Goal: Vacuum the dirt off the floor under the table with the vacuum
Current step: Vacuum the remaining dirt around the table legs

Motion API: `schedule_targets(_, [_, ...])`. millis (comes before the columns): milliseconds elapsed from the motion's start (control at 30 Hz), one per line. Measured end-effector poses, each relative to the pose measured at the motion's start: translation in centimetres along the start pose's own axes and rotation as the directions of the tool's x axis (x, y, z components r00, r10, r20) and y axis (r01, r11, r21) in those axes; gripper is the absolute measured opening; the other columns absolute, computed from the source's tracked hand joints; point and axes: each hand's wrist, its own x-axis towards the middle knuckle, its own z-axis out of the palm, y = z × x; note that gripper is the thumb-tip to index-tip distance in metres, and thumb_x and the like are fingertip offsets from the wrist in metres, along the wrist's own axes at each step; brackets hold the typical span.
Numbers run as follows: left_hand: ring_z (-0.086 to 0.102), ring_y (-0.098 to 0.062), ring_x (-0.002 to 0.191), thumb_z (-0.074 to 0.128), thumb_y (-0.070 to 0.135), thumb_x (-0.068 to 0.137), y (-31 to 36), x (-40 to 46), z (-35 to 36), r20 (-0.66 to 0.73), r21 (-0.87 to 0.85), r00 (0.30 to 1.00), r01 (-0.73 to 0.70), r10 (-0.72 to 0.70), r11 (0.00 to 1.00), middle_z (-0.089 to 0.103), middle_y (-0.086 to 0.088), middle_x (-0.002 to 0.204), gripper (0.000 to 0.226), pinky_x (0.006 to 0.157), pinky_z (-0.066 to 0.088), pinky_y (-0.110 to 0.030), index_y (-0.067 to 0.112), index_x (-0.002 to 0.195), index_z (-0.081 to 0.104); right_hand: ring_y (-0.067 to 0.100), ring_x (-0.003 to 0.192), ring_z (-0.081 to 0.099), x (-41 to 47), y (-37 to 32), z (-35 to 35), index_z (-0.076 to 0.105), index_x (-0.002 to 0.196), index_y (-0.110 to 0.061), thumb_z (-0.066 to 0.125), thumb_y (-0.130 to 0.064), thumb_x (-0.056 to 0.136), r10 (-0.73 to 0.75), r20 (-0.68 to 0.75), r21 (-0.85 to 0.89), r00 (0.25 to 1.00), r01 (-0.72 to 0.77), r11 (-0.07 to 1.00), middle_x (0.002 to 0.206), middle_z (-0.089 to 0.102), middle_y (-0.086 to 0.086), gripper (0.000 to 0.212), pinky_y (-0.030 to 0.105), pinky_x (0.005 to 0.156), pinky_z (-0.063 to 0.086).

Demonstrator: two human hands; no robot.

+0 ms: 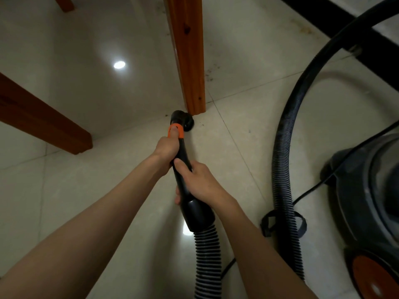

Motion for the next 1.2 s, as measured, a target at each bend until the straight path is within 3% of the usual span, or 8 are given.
schedule_targets(267, [0.056, -0.025, 0.084, 0.026, 0.053, 0.097, 0.0, -0.1, 1.4, 0.098, 0.049, 0.995, -0.002, -0.003, 0.999, 0.057, -0.016, 0.101, 0.064, 0.068, 0.046, -0.031, -0.002, 0.122, 0.048, 0.022, 0.049, 0.063, -0.8, 1.0, -1.3, 0.05, 0.096, -0.012, 0.049, -0.037, 0.096, -0.018, -0.02, 0.033, 1.0, 0.019, 0.999, 0.064, 0.064, 0.01, 0.025, 0.029, 0.055, 0.054])
schedule_targets(533, [0.057, -0.027, 0.093, 0.026, 0.051, 0.098, 0.3, -0.1, 2.6, 0.13, 0.048, 0.991, 0.012, -0.018, 0.999, 0.057, -0.019, 0.113, 0.059, 0.079, 0.049, -0.034, 0.0, 0.124, 0.044, 0.023, 0.051, 0.064, -0.5, 2.0, -2.5, 0.052, 0.094, -0.014, 0.053, -0.035, 0.094, -0.035, -0.07, 0.016, 0.997, 0.036, 0.999, 0.063, 0.064, 0.009, 0.021, 0.033, 0.058, 0.054])
schedule_targets(733, [0.055, -0.026, 0.092, 0.026, 0.049, 0.098, 0.1, -0.1, 3.2, 0.16, 0.045, 0.987, 0.013, -0.02, 0.999, 0.055, -0.017, 0.107, 0.057, 0.082, 0.049, -0.035, 0.001, 0.124, 0.044, 0.023, 0.05, 0.063, -0.4, 3.1, -2.5, 0.053, 0.091, -0.015, 0.053, -0.035, 0.094, -0.048, -0.129, 0.002, 0.99, 0.049, 0.999, 0.06, 0.062, 0.009, 0.02, 0.036, 0.059, 0.055])
schedule_targets(933, [0.055, -0.027, 0.091, 0.025, 0.05, 0.099, 0.3, 0.2, 4.1, 0.18, 0.08, 0.984, -0.013, -0.001, 0.997, 0.055, -0.016, 0.104, 0.052, 0.085, 0.049, -0.037, 0.004, 0.115, 0.044, 0.023, 0.049, 0.062, -0.4, 3.5, -2.9, 0.052, 0.087, -0.015, 0.054, -0.034, 0.094, -0.051, -0.171, 0.022, 0.984, 0.055, 0.998, 0.061, 0.061, 0.009, 0.021, 0.032, 0.054, 0.053])
schedule_targets(1200, [0.055, -0.027, 0.093, 0.023, 0.054, 0.097, 2.2, 1.0, 5.5, 0.217, 0.18, 0.976, -0.053, 0.013, 0.982, 0.055, -0.017, 0.108, 0.063, 0.089, 0.049, -0.037, 0.002, 0.125, 0.044, 0.021, 0.048, 0.062, 0.2, 2.5, -3.9, 0.054, 0.093, -0.011, 0.053, -0.035, 0.094, -0.048, -0.229, 0.048, 0.972, 0.061, 0.997, 0.067, 0.062, 0.014, 0.024, 0.026, 0.05, 0.052])
